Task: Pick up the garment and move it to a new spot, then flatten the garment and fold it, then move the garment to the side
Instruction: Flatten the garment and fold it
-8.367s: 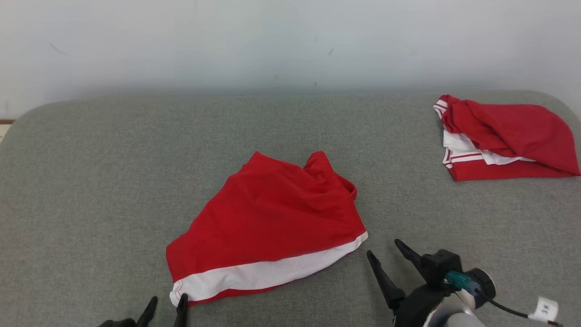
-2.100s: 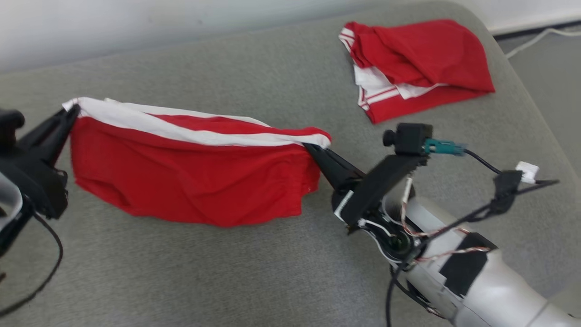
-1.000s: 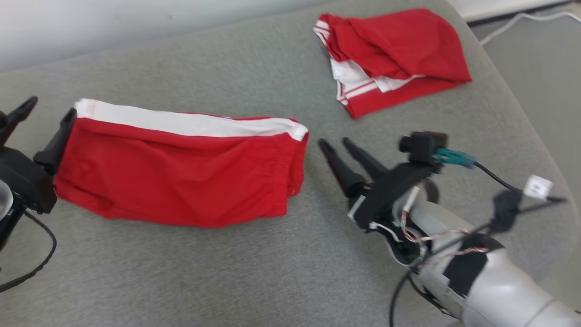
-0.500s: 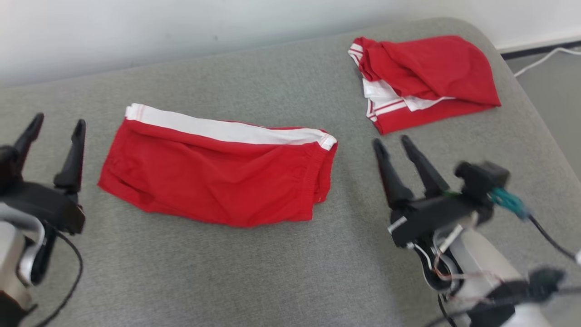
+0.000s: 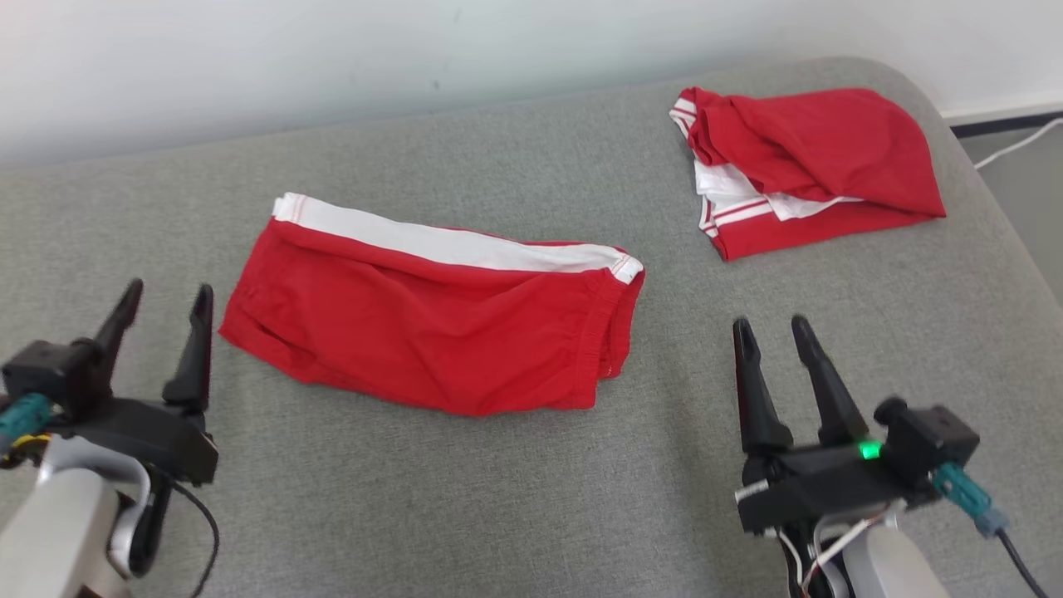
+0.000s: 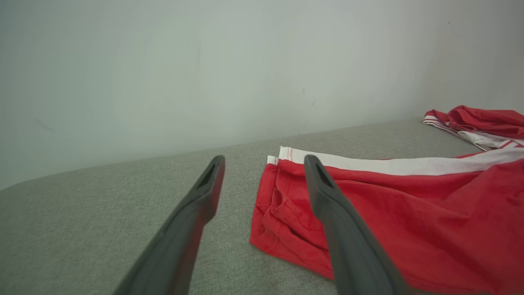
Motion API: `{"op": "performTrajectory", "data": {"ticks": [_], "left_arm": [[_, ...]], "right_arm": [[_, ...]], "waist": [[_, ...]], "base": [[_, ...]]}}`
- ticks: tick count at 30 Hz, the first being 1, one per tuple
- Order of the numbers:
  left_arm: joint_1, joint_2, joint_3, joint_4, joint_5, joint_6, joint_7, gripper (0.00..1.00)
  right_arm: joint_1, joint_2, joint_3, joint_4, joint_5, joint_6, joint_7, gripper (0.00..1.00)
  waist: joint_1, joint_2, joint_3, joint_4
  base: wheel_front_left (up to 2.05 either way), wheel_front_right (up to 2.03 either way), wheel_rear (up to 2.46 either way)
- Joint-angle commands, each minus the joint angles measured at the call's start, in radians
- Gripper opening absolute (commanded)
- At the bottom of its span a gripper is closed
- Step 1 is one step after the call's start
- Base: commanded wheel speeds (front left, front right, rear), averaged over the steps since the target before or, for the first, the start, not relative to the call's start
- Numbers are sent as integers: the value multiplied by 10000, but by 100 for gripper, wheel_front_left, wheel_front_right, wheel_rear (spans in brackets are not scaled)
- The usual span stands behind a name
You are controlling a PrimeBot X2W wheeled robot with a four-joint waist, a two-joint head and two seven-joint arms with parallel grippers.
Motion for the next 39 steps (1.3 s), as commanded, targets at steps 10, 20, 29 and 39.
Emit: {"op": "performTrajectory", "data": {"ticks": [10,20,29,39], "left_arm": [[-251,-1109,432,1649,695,-626,-53,100],[-1010,-1473,1004,3558,1007,-1062,-47,100],[-1440,-1498,1322,4754,1490,-1223,-47,100],[-1610,-1796,1408,5722,1646,-1438,-43,16]], "right_arm": [[449,182,-68,-262,-539,-5,-10,100],[327,256,198,-132,-537,-5,-10,100],[316,345,201,-170,-607,-5,-10,100],[264,404,222,-110,-646,-5,-10,100]], "waist": [[-1,0,-86,4],[-1,0,235,-569],[-1,0,642,-1019],[-1,0,603,-955]], "base": [[0,0,0],[0,0,0],[0,0,0],[0,0,0]]}}
